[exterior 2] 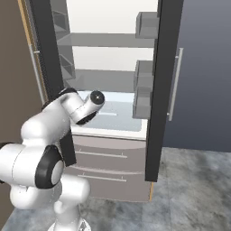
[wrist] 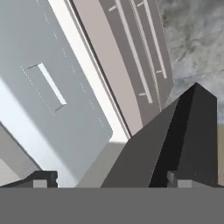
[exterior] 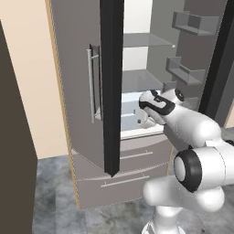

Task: Place one of the steaks on the plate and the other in the bowl. Then place the bowl in the fridge.

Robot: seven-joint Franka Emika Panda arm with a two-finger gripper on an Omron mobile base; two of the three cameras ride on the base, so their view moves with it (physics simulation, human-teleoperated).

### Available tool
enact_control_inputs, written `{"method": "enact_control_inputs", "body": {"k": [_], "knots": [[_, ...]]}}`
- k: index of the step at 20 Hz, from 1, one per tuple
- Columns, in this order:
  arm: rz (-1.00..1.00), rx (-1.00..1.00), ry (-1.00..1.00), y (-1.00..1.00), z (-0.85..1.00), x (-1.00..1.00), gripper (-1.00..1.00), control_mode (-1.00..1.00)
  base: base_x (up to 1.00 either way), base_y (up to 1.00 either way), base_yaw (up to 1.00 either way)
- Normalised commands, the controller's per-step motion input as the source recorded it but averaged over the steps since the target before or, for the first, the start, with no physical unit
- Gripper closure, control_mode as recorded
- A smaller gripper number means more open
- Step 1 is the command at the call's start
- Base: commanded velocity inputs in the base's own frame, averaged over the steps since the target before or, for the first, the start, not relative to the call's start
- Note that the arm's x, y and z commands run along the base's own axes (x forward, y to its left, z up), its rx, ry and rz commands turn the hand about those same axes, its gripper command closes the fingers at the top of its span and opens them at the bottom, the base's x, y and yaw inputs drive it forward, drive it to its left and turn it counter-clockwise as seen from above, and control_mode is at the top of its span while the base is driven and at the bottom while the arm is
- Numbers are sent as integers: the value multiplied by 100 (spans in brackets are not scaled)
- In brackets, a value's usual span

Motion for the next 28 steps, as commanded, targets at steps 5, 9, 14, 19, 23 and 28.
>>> {"method": "enact_control_inputs", "body": {"k": [5,9,14,19,23,28], "knots": [[9,10,-2,0,0,84,-100,-100,0,0,0],[19,15,-10,1,0,58,-100,-100,0,0,0],[22,2,-21,11,0,13,-100,-100,0,0,0],[12,-11,-1,32,15,1,-100,-100,0,0,0],[7,-9,0,20,38,18,-100,-100,0,0,0],[11,-1,0,27,13,10,-100,-100,0,0,0]]}}
